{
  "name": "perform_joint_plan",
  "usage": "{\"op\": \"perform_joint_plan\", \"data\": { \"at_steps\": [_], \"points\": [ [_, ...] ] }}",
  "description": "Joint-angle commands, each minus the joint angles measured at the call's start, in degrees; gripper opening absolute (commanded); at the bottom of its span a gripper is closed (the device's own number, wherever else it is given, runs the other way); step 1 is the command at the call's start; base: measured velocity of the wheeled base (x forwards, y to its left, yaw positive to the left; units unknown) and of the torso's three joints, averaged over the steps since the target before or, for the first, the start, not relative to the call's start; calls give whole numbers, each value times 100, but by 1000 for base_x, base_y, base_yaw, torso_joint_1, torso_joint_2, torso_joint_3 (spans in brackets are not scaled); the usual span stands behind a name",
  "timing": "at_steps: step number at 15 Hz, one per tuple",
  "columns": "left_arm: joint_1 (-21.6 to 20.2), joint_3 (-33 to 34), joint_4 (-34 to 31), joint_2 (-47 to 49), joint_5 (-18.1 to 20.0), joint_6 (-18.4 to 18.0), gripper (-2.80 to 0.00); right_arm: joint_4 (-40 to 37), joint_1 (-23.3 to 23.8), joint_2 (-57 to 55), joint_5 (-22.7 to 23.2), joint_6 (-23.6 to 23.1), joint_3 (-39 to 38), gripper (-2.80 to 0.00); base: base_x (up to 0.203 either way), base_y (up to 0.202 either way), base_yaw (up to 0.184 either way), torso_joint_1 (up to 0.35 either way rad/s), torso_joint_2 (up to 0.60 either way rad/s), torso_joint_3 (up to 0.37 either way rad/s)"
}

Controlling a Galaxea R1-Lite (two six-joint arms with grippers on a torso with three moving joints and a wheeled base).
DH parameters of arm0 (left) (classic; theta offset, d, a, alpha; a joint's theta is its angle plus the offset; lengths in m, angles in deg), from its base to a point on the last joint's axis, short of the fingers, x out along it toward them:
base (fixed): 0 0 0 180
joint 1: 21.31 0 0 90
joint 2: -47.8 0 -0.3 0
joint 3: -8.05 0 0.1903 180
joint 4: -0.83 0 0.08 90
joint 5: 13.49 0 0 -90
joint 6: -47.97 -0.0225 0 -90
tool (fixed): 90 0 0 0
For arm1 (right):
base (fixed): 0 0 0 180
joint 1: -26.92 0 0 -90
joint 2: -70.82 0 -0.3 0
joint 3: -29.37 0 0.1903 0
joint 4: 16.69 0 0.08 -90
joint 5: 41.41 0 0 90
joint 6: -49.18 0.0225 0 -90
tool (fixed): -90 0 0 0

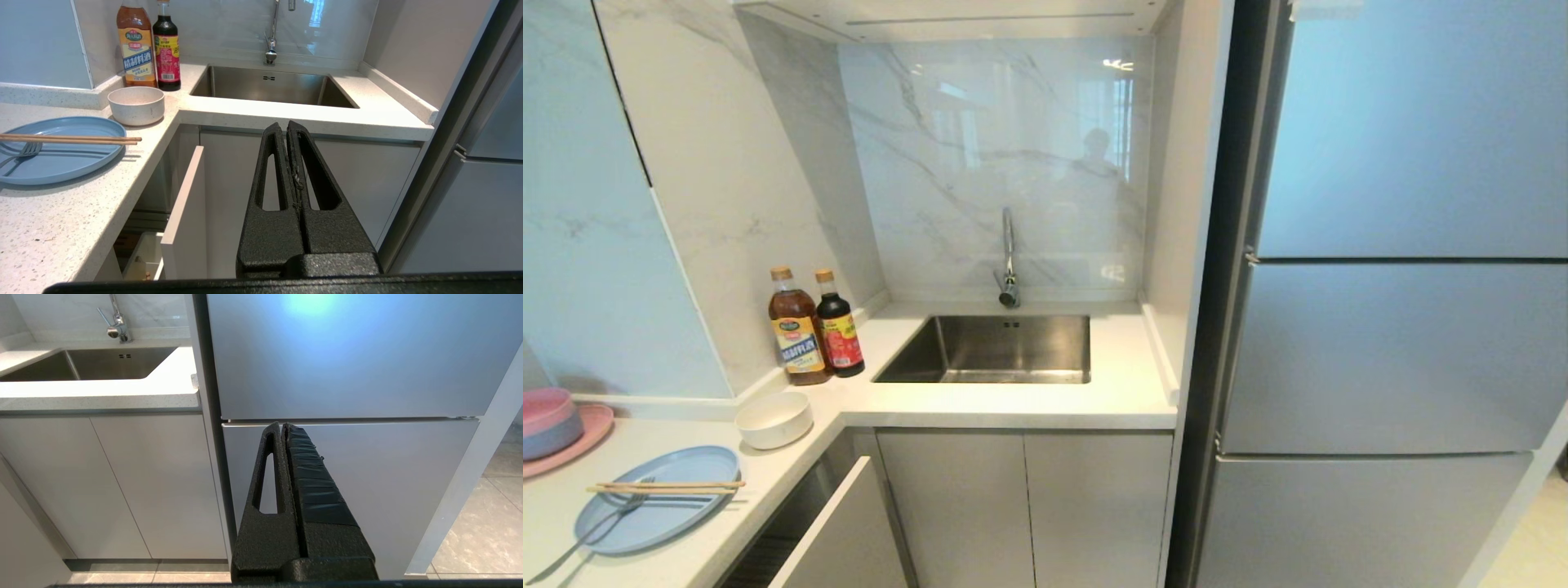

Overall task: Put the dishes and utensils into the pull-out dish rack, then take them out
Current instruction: Open the cupboard

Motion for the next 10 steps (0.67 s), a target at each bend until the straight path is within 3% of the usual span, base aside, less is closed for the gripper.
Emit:
{"op": "perform_joint_plan", "data": {
  "at_steps": [1,10],
  "points": [
    [-1,62,5,7,0,6,-280,0,0,-2,1,-2,-9,-280,0,0,0,0,0,0],
    [-1,62,5,7,0,6,-280,0,0,-2,1,-2,-9,-280,0,0,0,0,0,0]
  ]
}}
